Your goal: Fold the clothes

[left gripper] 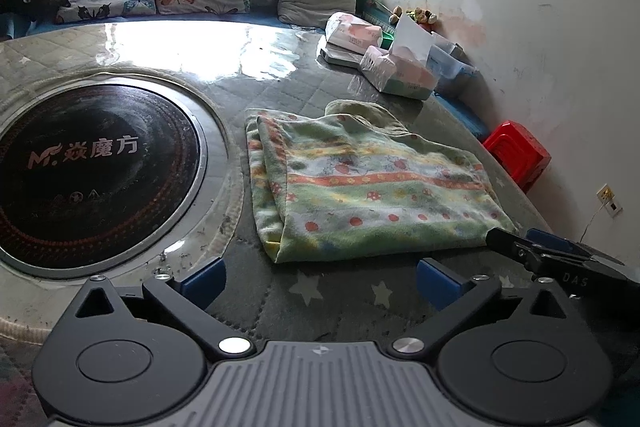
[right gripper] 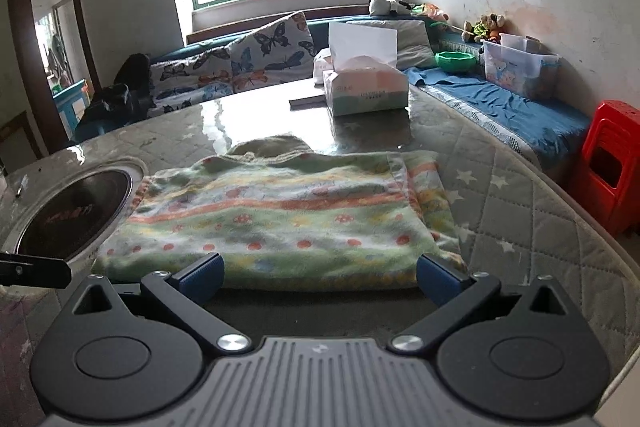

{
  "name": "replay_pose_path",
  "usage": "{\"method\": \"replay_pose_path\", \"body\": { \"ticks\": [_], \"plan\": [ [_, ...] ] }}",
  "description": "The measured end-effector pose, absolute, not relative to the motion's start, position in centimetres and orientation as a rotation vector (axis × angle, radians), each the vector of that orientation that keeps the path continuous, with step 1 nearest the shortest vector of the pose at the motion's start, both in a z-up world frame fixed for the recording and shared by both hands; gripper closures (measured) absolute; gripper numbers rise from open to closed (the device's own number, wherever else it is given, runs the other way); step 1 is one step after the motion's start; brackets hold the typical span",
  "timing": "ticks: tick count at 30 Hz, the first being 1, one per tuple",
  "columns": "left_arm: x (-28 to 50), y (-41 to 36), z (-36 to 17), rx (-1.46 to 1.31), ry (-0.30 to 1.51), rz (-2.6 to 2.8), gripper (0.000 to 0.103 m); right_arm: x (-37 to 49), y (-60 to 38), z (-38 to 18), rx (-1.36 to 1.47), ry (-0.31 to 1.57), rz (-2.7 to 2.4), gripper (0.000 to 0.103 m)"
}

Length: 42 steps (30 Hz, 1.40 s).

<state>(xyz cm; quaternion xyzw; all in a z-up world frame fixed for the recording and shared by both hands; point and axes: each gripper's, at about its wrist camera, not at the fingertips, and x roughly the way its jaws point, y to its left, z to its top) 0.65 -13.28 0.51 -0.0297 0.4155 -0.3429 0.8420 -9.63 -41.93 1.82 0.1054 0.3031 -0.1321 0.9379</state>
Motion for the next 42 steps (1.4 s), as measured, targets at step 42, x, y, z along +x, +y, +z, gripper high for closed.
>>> {"method": "replay_pose_path", "body": {
  "ticks": [42],
  "plan": [
    [-1.8, -14.2, 0.1, 0.034, 0.938, -0.692, 0.0, -12.0, -41.2, 0.8, 0.306, 0.67, -0.348, 0.0]
  ]
}}
